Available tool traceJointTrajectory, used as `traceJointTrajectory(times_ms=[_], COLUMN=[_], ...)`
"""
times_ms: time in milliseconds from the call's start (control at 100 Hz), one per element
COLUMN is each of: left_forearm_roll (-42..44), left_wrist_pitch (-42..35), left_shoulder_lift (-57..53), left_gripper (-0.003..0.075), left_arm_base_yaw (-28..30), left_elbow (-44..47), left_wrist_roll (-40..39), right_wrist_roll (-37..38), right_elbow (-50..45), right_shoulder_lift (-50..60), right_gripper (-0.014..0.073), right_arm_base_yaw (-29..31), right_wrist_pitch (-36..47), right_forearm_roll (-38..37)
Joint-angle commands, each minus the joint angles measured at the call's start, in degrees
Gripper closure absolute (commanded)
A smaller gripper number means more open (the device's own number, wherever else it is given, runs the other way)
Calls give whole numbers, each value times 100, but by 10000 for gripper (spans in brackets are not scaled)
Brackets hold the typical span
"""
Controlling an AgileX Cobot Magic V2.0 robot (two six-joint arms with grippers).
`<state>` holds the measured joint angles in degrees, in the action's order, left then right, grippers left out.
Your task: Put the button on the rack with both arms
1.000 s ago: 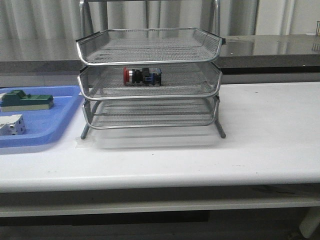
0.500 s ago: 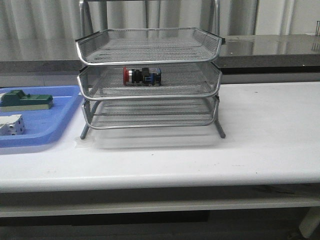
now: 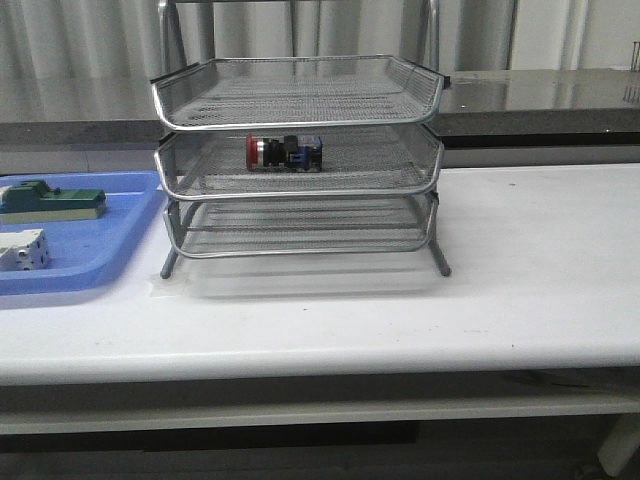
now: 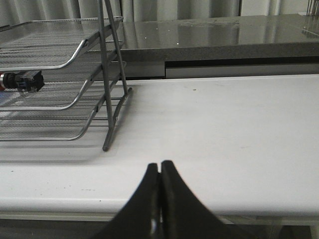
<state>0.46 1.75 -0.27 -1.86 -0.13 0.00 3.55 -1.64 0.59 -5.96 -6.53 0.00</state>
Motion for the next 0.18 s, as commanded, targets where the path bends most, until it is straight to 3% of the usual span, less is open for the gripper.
traceJointTrajectory(times_ms=[0, 170], left_forearm_roll=[-46, -46], left_wrist_pitch=[-513, -513], left_shoulder_lift=[-180, -180], left_gripper=[741, 741], left_arm_base_yaw=[17, 17], left_elbow=[315, 315], left_wrist_roll=[-66, -66], right_wrist_roll=[-45, -45], right_elbow=[112, 112], right_shoulder_lift=[99, 99], right_gripper=[651, 651], right_arm_base_yaw=[31, 31], right_wrist_pitch=[475, 475], right_forearm_roll=[-72, -72])
